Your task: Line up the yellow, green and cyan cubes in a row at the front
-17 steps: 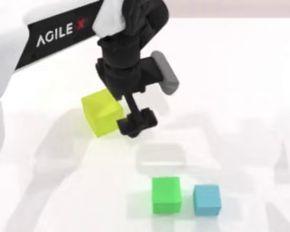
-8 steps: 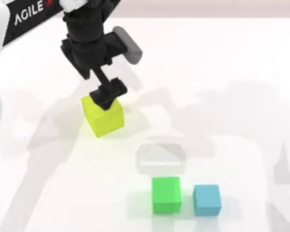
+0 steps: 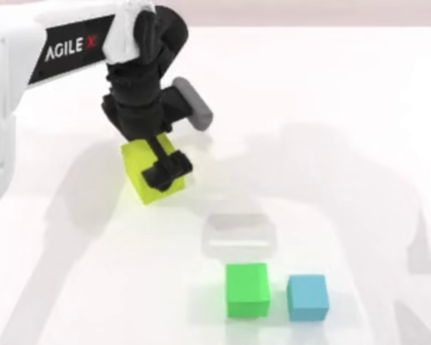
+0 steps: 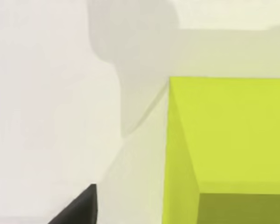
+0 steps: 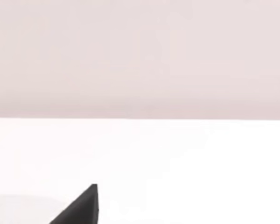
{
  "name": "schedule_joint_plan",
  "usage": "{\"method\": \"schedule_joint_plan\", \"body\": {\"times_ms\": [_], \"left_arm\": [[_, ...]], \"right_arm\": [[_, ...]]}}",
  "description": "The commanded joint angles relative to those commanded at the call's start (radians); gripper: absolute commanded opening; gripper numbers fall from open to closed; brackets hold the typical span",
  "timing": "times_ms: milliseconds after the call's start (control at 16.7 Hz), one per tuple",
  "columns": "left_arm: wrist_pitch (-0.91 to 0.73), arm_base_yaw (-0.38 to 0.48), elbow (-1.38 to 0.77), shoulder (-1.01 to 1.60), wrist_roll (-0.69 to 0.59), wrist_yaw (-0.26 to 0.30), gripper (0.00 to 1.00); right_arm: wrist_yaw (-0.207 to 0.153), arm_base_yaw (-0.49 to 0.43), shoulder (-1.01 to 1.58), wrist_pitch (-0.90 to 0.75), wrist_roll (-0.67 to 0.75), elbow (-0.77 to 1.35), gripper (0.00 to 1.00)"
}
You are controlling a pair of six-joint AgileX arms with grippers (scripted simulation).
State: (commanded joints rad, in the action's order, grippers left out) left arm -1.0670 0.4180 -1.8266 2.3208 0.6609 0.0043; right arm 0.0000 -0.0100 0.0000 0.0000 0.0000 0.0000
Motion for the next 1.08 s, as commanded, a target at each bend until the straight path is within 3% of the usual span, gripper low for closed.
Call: {"method": "schedule_joint_plan", "body": {"times_ms": [360, 1080], "left_arm": [[0.062, -0.001, 0.053, 0.018, 0.001, 0.0, 1.0], [0.062, -0.001, 0.053, 0.018, 0.001, 0.0, 0.1]], "right_arm": [[0.0, 0.0, 0.0, 0.0, 0.0, 0.0, 1.0], [0.0, 0.0, 0.0, 0.0, 0.0, 0.0, 1.0]]}}
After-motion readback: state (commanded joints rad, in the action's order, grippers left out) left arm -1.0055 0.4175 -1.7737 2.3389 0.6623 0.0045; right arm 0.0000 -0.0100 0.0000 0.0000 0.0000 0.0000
